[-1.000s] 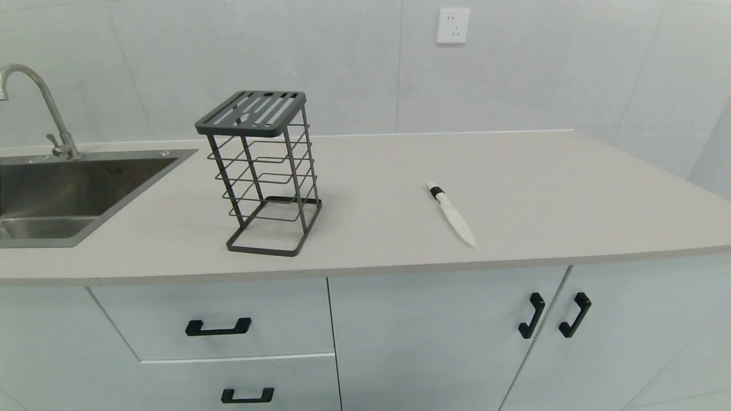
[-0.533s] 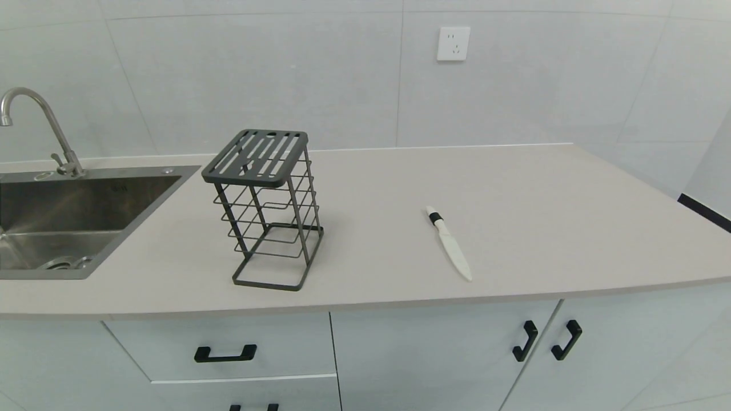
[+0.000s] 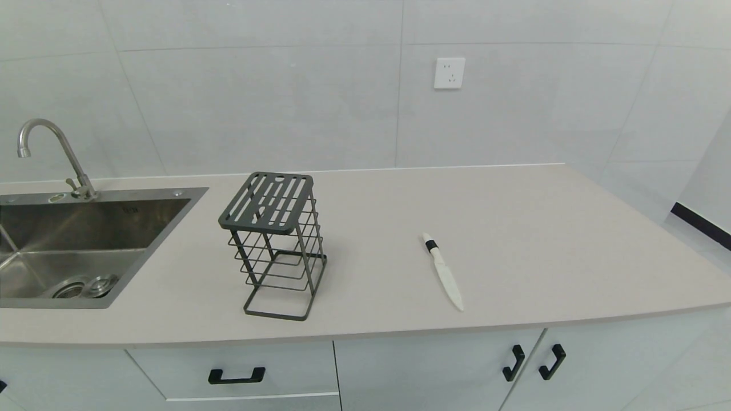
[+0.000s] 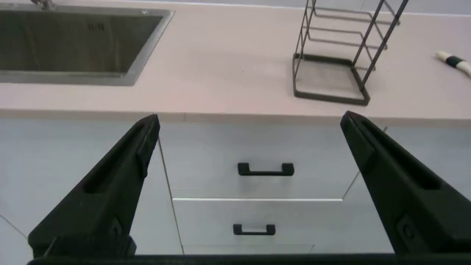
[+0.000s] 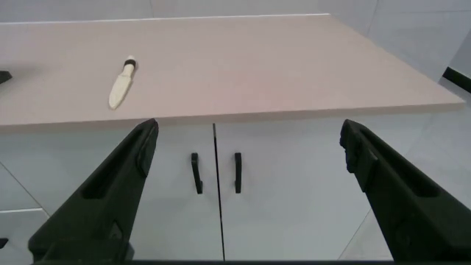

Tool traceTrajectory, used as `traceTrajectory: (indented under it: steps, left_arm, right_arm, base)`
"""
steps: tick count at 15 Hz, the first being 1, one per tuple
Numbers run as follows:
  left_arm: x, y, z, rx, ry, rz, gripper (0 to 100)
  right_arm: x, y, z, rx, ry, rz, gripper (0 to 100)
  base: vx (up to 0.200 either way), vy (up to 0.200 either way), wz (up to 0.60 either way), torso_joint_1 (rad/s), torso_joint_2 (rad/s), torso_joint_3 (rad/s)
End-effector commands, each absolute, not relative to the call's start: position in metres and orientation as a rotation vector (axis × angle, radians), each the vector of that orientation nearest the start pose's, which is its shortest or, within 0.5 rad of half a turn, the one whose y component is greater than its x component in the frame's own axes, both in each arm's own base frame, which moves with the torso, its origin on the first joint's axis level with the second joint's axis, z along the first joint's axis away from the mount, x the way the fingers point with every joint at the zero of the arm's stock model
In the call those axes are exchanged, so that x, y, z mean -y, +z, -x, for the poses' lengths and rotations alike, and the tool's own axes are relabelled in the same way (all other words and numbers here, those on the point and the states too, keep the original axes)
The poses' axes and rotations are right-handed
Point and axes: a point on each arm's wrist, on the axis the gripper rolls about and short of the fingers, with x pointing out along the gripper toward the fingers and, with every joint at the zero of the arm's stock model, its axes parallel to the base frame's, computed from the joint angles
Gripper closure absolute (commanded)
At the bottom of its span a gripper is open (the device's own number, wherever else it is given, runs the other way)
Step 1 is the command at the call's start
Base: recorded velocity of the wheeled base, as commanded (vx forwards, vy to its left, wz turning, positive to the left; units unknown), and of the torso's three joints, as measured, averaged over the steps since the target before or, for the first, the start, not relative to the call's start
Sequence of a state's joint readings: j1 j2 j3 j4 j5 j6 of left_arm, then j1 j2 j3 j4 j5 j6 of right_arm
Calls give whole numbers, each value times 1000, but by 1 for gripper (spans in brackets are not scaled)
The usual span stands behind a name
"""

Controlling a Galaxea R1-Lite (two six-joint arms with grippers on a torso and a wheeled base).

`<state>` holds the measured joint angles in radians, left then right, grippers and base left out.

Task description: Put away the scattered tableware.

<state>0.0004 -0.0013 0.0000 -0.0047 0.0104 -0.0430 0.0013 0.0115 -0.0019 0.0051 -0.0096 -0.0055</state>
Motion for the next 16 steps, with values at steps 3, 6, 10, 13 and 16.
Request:
traceTrajectory:
  steps: [3, 6, 10, 13, 16]
  left_arm:
    - [0, 76, 23, 5, 11, 43, 0]
    - [0, 76, 23, 5, 12, 43, 0]
    - [0, 76, 23, 5, 11, 45, 0]
    - [0, 76, 23, 5, 11, 45, 0]
    - [0, 76, 23, 5, 12, 45, 0]
  right_arm:
    - [0, 76, 22, -17, -9, 6, 0]
    - [0, 75, 22, -18, -11, 6, 0]
    - [0, 76, 22, -17, -11, 6, 0]
    - [0, 76, 22, -17, -11, 6, 0]
    - [0, 76, 22, -17, -11, 8, 0]
  base:
    - [0, 0, 0, 90, -173, -85]
    - [0, 0, 0, 20, -32, -17]
    - [150, 0, 0, 228, -467, -220]
    - [0, 0, 0, 93, -155, -72]
    - [0, 0, 0, 0, 0, 0]
